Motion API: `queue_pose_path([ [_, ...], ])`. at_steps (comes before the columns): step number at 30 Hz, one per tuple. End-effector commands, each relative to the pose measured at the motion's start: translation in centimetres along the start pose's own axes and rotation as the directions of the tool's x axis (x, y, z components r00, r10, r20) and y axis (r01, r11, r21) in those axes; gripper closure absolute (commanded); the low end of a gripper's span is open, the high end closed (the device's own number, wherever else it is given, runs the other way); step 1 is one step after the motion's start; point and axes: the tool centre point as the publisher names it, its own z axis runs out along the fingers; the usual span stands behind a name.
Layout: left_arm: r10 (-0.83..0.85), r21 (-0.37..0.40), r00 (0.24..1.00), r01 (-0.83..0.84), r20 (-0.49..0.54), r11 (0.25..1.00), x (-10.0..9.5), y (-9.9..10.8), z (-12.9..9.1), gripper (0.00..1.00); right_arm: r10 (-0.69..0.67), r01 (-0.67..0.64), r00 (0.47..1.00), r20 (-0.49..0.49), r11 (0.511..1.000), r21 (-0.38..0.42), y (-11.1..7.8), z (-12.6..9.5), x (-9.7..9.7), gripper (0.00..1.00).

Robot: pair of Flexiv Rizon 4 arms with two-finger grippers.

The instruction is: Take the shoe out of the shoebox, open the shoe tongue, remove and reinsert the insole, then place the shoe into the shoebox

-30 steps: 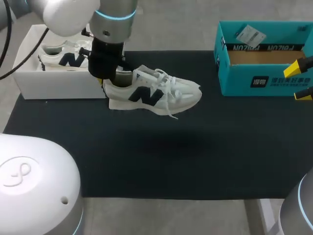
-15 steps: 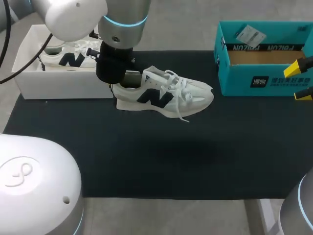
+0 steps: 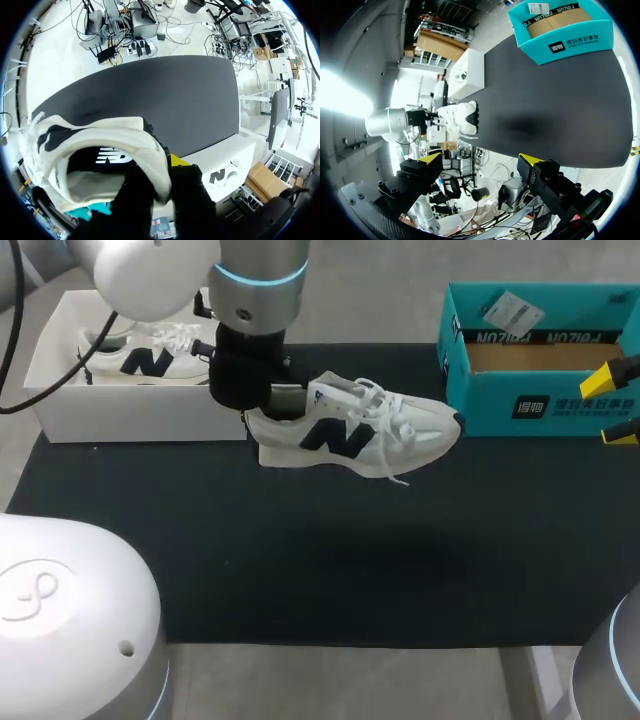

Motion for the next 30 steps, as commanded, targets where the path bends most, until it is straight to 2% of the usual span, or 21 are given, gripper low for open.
queue_pose_path([
  [1, 0.001, -0.003, 1.000, -0.001, 0.006, 1.000, 0.2, -0.1, -0.1, 1.00, 0.001, -0.001, 1.000, 0.002, 1.000, -0.001, 0.0, 0.1, 0.0, 0.00],
  [12, -0.013, -0.001, 1.000, 0.013, 0.008, 1.000, -0.1, -0.3, -0.3, 1.00, 0.001, -0.001, 1.000, 0.002, 1.000, -0.001, 0.0, 0.1, 0.0, 0.00],
  [16, -0.027, -0.006, 0.997, 0.026, -0.077, 1.000, -1.1, -0.9, -0.9, 1.00, 0.001, -0.001, 1.000, 0.002, 1.000, -0.001, 0.0, 0.1, 0.0, 0.00],
  [21, -0.046, -0.060, 0.993, 0.040, -0.105, 0.997, -2.2, -1.5, -1.6, 1.00, 0.001, -0.001, 1.000, 0.002, 1.000, -0.001, 0.0, 0.1, 0.0, 0.00],
  [27, -0.037, -0.039, 0.992, 0.033, -0.121, 0.999, -4.2, -2.1, 0.3, 1.00, 0.001, -0.001, 1.000, 0.002, 1.000, -0.001, 0.0, 0.1, 0.0, 0.00],
  [30, -0.034, -0.006, 0.996, 0.033, -0.085, 0.999, -4.9, -2.2, 1.7, 1.00, 0.001, -0.001, 1.000, 0.002, 1.000, -0.001, 0.0, 0.1, 0.0, 0.00],
])
